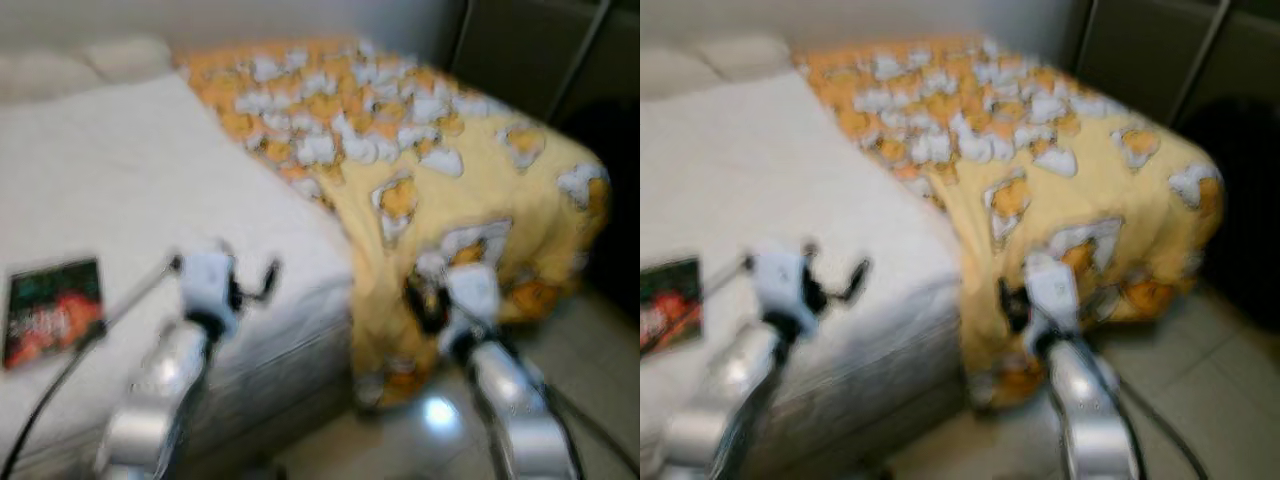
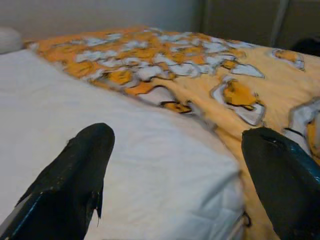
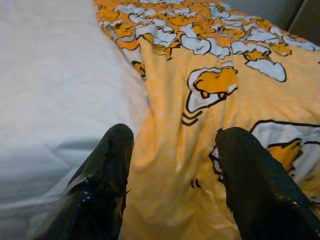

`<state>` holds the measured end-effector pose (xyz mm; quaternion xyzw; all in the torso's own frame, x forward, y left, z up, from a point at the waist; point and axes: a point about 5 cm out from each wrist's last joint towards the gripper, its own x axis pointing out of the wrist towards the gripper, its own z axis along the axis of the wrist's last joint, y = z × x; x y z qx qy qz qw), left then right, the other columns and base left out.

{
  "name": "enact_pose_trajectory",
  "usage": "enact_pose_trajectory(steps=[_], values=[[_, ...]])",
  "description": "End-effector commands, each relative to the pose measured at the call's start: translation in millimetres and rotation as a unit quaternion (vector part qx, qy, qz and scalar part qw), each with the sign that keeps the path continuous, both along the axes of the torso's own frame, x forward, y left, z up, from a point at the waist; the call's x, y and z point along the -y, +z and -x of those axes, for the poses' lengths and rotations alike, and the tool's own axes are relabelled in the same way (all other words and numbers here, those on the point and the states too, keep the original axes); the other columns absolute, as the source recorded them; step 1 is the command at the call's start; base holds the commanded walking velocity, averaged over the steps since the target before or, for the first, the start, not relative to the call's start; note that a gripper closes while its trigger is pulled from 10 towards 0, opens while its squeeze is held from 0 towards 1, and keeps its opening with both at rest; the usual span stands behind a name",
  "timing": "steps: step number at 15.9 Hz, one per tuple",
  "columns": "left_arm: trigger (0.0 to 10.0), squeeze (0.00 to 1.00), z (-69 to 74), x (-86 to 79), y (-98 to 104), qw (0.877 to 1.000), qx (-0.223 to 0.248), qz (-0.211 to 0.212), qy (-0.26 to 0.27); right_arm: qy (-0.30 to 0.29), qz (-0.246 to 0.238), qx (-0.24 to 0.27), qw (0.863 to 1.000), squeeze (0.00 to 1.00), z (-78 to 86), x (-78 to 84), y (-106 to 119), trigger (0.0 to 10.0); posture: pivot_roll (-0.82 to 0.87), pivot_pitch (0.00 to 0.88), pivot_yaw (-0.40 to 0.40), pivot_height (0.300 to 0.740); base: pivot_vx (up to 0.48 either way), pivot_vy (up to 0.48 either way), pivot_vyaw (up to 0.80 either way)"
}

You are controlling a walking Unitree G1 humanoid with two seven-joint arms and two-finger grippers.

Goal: Clean up the room

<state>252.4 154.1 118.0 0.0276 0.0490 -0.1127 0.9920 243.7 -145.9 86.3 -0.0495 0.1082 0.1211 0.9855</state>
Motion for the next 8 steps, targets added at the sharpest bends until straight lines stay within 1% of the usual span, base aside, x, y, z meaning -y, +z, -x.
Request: enact_pose_trajectory(steps=[1,4,5,6,7,8], values=[[10.0,0.0,-2.1,5.1,1.6,1.0,0.005,0.002,-0.002,-0.017,0.012,0.008,1.0,0.0,-4.9,12.0,6.3,10.0,-0.04,0.0,0.016,0.74,0.0,-0.48,0.8],[10.0,0.0,-4.1,7.5,2.1,1.0,0.008,0.002,0.001,-0.018,0.028,0.011,0.999,0.0,-9.9,18.1,7.7,10.0,-0.03,0.0,0.007,0.74,0.0,-0.48,0.65],[10.0,0.0,-5.3,8.6,2.6,1.0,0.011,-0.002,0.002,-0.024,0.036,0.01,0.999,0.0,-12.5,21.4,7.8,10.0,-0.03,0.0,-0.001,0.74,0.0,-0.48,0.0],[10.0,0.0,-5.3,6.5,0.7,1.0,0.005,-0.007,0.009,-0.051,0.052,0.024,0.997,0.0,-16.6,27.3,9.4,10.0,-0.02,0.0,-0.004,0.74,0.0,0.0,0.0],[10.0,0.0,-3.6,4.1,0.0,1.0,0.005,-0.009,0.013,-0.061,0.081,0.019,0.995,0.0,-17.7,31.7,7.6,10.0,-0.02,0.0,-0.014,0.74,0.0,0.0,0.0],[10.0,0.0,-1.6,1.8,-0.5,1.0,0.006,-0.017,0.019,-0.062,0.058,0.01,0.996,0.0,-16.1,32.7,7.0,10.0,-0.01,0.0,-0.017,0.74,0.0,0.0,0.0]])
